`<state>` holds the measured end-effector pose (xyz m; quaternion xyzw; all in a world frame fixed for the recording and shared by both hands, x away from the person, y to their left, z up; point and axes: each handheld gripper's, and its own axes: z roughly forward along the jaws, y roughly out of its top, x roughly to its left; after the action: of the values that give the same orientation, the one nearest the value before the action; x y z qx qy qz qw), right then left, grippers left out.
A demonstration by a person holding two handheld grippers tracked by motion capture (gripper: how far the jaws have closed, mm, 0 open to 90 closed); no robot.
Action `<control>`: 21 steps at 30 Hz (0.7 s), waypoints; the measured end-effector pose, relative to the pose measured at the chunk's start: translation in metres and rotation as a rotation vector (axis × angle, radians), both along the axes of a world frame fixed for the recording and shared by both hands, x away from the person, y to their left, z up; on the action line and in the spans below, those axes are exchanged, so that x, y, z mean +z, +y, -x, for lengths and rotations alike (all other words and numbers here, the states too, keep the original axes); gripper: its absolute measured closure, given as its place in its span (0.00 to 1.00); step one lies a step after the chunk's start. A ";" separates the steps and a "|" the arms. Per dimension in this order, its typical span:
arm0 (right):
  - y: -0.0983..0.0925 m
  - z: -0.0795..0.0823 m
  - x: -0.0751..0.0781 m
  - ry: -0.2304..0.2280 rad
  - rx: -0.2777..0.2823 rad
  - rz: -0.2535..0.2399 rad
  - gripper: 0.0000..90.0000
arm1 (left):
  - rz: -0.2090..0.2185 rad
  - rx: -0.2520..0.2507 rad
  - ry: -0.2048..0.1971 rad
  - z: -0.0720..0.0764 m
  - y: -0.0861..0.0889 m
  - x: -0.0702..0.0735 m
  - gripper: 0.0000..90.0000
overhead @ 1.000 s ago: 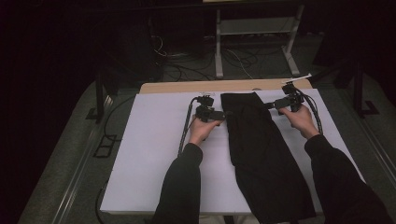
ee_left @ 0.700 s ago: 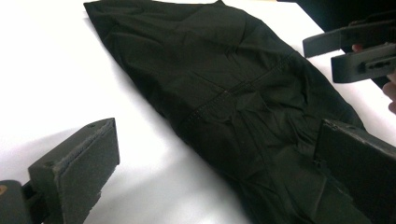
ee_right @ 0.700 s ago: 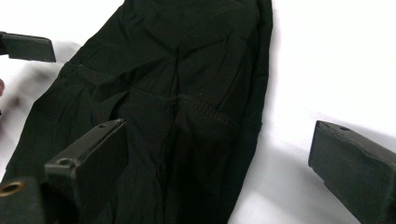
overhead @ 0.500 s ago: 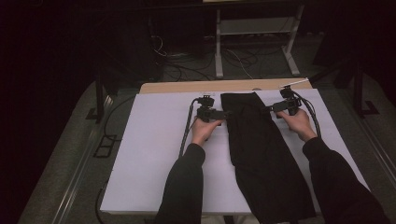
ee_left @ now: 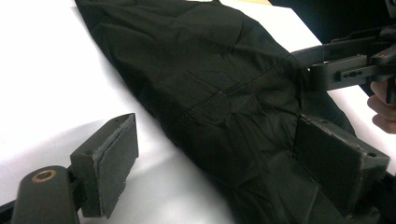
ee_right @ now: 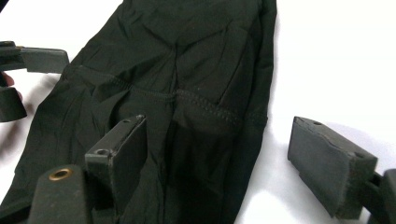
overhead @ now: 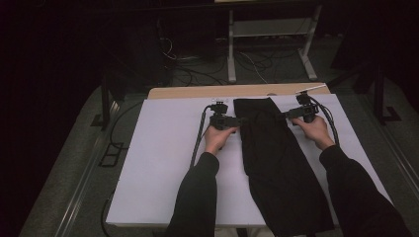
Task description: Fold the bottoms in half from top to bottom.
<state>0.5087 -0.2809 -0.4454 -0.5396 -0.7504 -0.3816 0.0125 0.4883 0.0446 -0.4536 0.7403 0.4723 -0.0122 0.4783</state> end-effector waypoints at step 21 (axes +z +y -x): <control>0.002 0.003 -0.007 0.012 -0.031 0.012 0.76 | -0.055 0.045 0.030 -0.001 -0.016 -0.007 0.52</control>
<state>0.5062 -0.2785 -0.4527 -0.5536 -0.7442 -0.3738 0.0080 0.4890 0.0283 -0.4601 0.7422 0.4959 0.0007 0.4507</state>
